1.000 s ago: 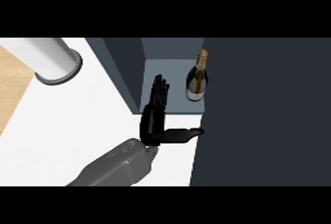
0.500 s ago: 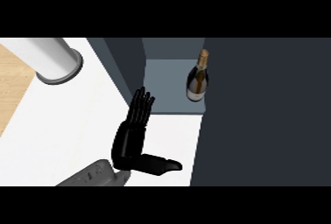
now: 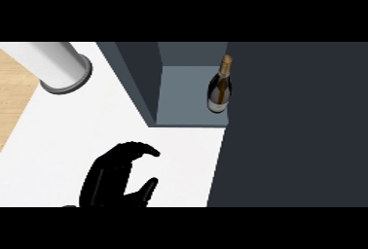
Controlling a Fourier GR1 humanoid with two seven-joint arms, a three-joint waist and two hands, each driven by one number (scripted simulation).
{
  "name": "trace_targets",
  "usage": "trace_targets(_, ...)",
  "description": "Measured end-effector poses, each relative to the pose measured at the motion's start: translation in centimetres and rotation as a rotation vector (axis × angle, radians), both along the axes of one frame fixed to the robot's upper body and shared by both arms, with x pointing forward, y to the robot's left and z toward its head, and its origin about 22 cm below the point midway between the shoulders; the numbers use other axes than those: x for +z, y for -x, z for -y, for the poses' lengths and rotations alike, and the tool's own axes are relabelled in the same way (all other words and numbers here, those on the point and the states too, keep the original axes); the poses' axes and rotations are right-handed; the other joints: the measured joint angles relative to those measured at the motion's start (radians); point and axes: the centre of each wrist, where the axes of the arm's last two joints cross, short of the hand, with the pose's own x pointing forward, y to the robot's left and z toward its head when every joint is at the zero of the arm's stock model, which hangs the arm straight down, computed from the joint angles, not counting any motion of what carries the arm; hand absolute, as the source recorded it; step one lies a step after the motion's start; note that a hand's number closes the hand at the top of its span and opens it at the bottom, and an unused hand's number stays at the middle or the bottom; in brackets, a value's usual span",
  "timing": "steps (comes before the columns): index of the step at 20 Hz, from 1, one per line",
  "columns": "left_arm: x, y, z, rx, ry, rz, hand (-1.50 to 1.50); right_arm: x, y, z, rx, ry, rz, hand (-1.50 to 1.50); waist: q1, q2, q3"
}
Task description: Pick up the wine, place it into the cabinet and close the cabinet
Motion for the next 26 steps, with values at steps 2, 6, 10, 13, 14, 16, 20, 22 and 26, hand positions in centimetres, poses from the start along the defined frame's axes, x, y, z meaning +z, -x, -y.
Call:
trace_targets(2, 0.6, 0.5, -1.6, -0.002, -0.001, 0.001, 1.5, -0.2, 0.1, -0.3, 0.032, 0.014, -0.024, 1.5, 0.001, 0.0, 0.0)
trace_targets(6, 1.3, 1.4, -4.5, 0.008, -0.005, -0.002, 1.5, -0.6, 0.6, -1.9, 0.128, -0.005, -0.066, 1.5, 0.002, -0.001, -0.001)
trace_targets(10, 2.0, 2.6, -7.1, 0.029, -0.009, -0.007, -1.5, -0.5, 1.1, -4.1, 0.234, -0.019, -0.112, 1.5, 0.005, -0.002, -0.001)
trace_targets(13, 2.3, 3.4, -8.7, 0.058, -0.001, -0.001, -1.5, -0.3, 1.8, -6.2, 0.323, -0.037, -0.142, 1.5, 0.007, -0.003, -0.001)
trace_targets(14, 2.2, 3.8, -9.3, 0.065, 0.005, -0.001, -1.5, -0.2, 2.0, -7.0, 0.353, -0.042, -0.15, 1.5, 0.008, -0.004, -0.002)
trace_targets(16, 2.4, 3.9, -10.2, 0.086, 0.024, -0.003, -1.5, 0.1, 2.4, -8.4, 0.381, -0.045, -0.16, 1.5, 0.007, -0.004, -0.002)
trace_targets(20, 2.6, 4.8, -12.9, 0.122, 0.038, -0.012, -1.5, 0.9, 3.4, -10.1, 0.378, 0.005, -0.172, 1.5, 0.017, -0.008, -0.004)
trace_targets(22, 2.7, 5.0, -14.2, 0.145, 0.037, -0.012, -1.5, 1.0, 3.8, -11.3, 0.381, 0.018, -0.168, 1.5, 0.019, -0.009, -0.004)
trace_targets(26, 2.8, 5.7, -16.4, 0.17, 0.028, -0.028, -1.5, 1.1, 4.2, -12.9, 0.361, 0.023, -0.146, 1.5, 0.03, -0.01, -0.005)
